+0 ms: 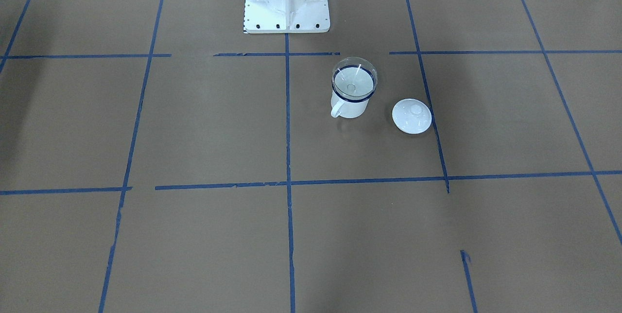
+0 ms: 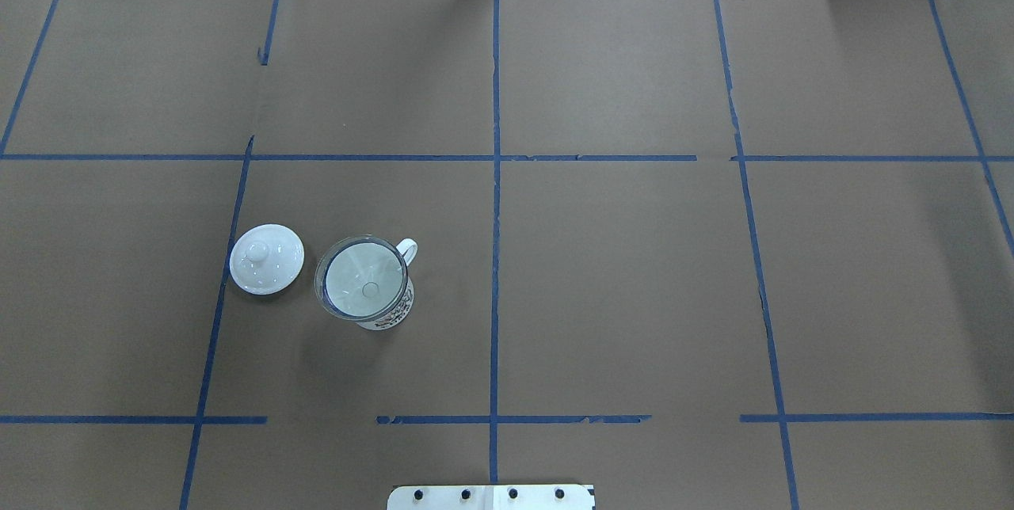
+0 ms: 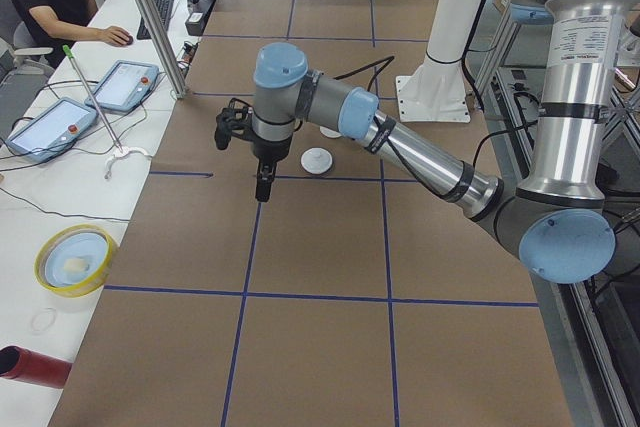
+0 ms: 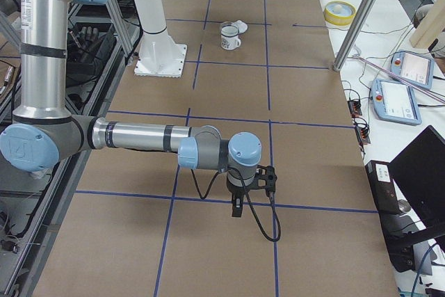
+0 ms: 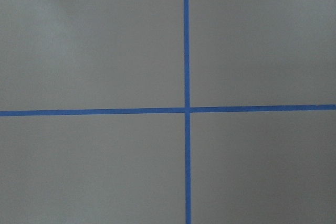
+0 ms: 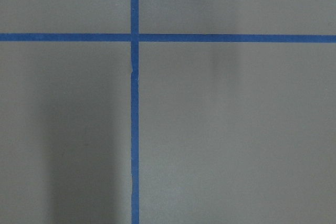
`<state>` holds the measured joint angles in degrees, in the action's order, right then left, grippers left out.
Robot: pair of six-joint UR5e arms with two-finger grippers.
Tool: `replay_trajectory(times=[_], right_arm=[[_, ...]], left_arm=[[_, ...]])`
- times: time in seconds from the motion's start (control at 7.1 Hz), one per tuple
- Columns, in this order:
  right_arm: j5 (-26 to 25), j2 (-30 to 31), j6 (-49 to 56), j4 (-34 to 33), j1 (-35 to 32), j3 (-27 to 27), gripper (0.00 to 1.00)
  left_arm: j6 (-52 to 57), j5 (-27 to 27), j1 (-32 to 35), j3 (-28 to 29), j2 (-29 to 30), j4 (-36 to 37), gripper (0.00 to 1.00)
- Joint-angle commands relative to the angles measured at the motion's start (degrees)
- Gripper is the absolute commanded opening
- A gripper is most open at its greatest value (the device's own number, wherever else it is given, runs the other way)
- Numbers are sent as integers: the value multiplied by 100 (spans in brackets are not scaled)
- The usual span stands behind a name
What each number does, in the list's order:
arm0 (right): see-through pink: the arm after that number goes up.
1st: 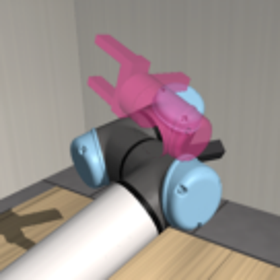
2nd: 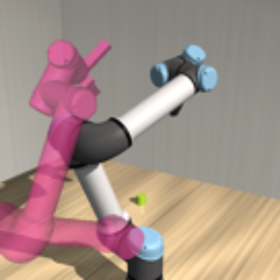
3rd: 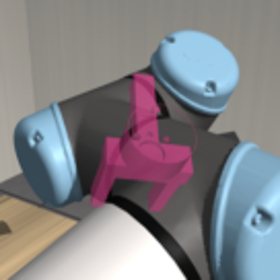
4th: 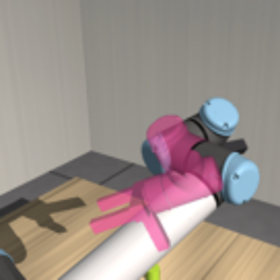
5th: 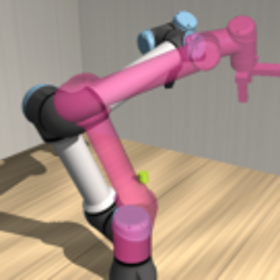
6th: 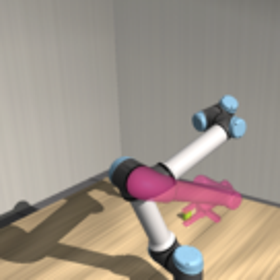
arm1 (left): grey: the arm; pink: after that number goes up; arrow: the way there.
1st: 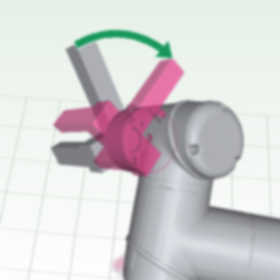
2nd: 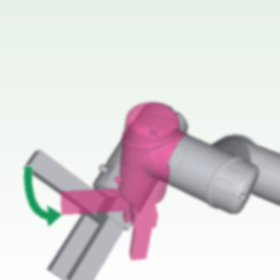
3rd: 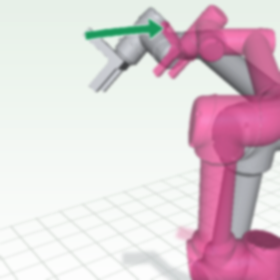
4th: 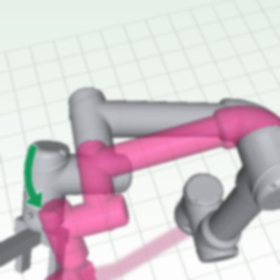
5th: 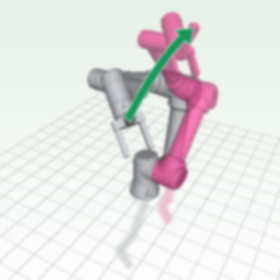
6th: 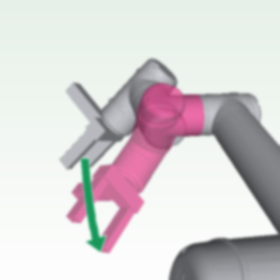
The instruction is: Remove funnel from cup
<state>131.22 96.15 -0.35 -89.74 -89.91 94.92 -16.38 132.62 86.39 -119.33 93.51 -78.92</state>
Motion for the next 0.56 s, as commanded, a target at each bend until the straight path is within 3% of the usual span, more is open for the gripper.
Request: replay_trajectory(times=[0.0,0.42], right_arm=[[0,0,0,0,0,-9,100],[0,0,0,0,0,0,100]], left_arm=[[-968,-8,-865,-538,385,17,100],[-2472,-578,-2376,-557,1440,26,100]])
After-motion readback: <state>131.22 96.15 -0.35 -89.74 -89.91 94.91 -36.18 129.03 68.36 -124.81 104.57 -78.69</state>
